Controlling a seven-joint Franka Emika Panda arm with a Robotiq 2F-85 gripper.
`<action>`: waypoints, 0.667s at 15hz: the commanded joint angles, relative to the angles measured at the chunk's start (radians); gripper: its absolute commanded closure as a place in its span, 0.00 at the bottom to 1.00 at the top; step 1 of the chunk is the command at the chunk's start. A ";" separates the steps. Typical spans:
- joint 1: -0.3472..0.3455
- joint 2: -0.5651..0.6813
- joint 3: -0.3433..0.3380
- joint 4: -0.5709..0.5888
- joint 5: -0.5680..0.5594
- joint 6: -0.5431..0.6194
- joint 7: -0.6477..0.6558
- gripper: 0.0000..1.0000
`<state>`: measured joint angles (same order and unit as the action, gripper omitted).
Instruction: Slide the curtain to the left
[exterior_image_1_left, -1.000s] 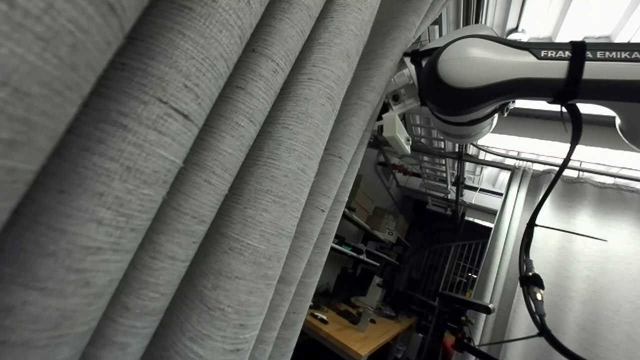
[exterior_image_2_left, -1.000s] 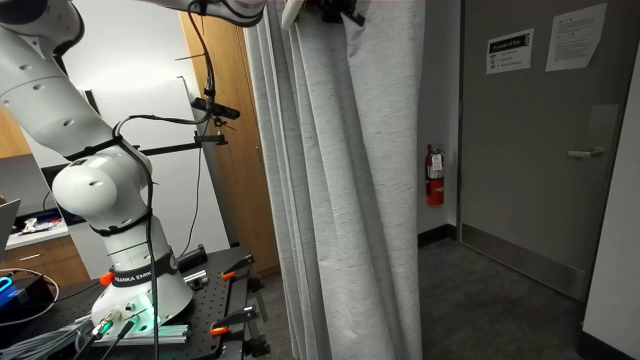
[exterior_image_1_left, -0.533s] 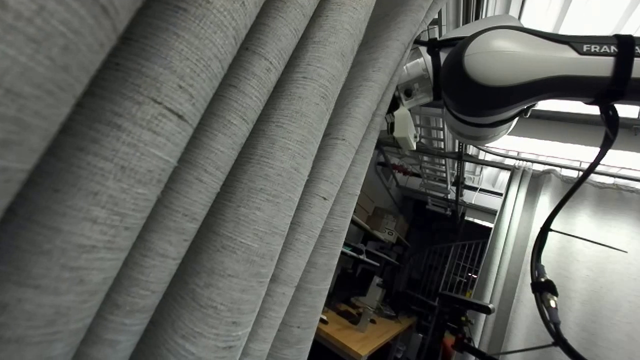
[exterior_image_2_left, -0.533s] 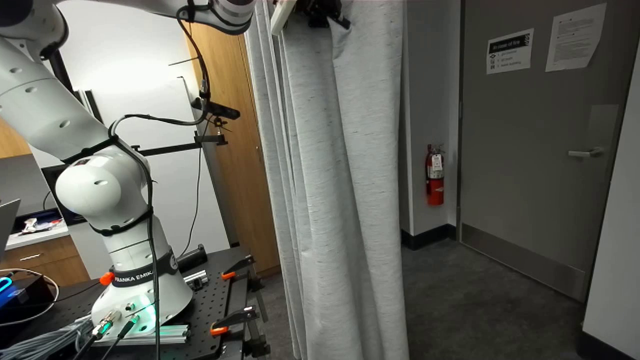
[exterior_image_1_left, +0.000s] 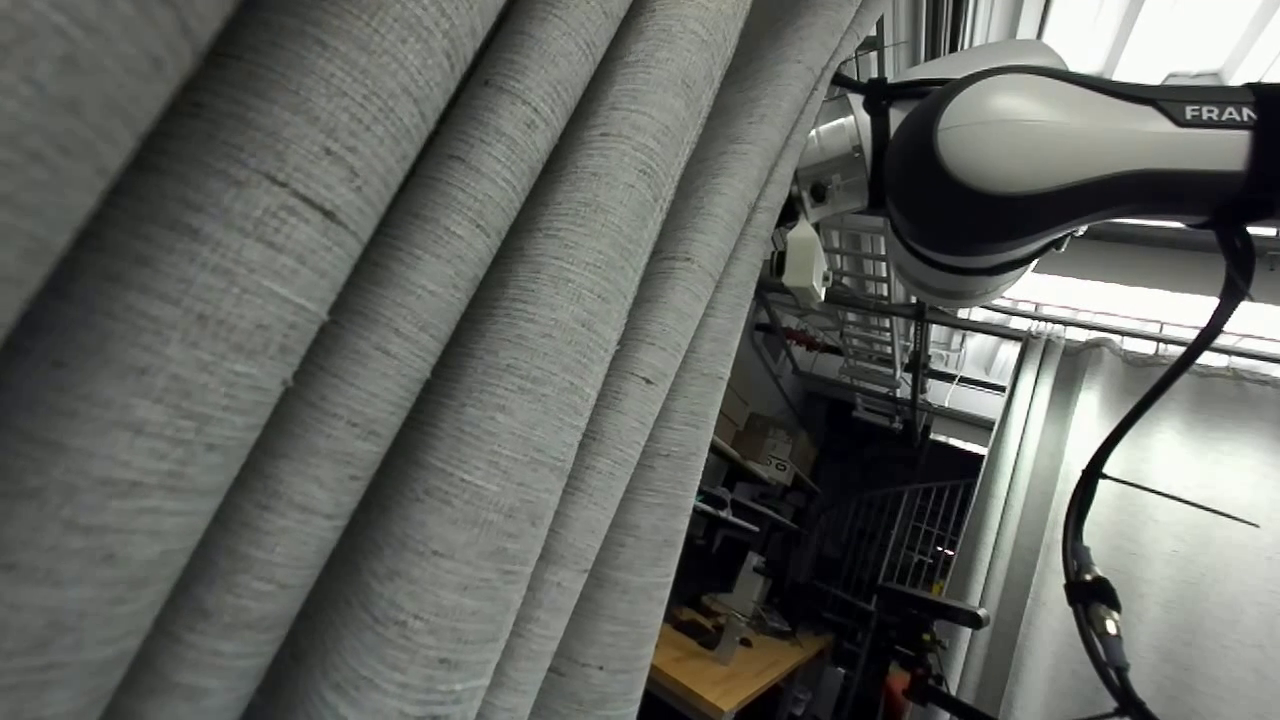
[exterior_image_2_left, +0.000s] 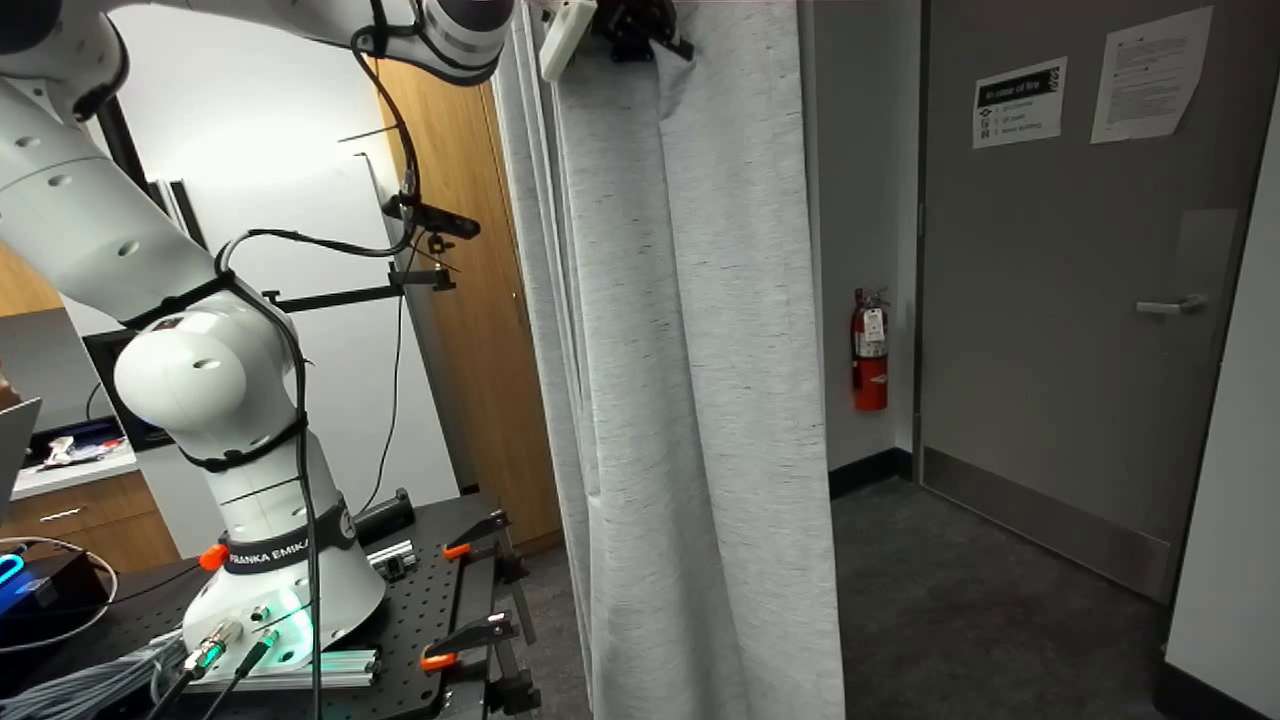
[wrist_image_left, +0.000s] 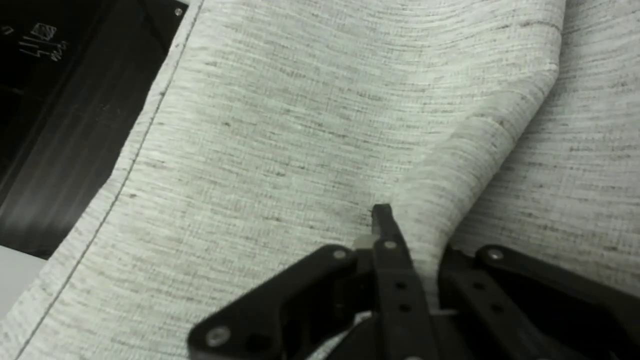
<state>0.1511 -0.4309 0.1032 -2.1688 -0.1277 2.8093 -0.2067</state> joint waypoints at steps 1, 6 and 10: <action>0.054 -0.002 0.011 -0.129 0.027 -0.010 -0.005 1.00; 0.073 0.004 0.006 -0.130 0.041 0.011 -0.011 1.00; 0.077 0.025 -0.016 -0.132 0.031 0.048 -0.038 1.00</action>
<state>0.1689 -0.4457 0.0943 -2.2017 -0.1212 2.8525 -0.2073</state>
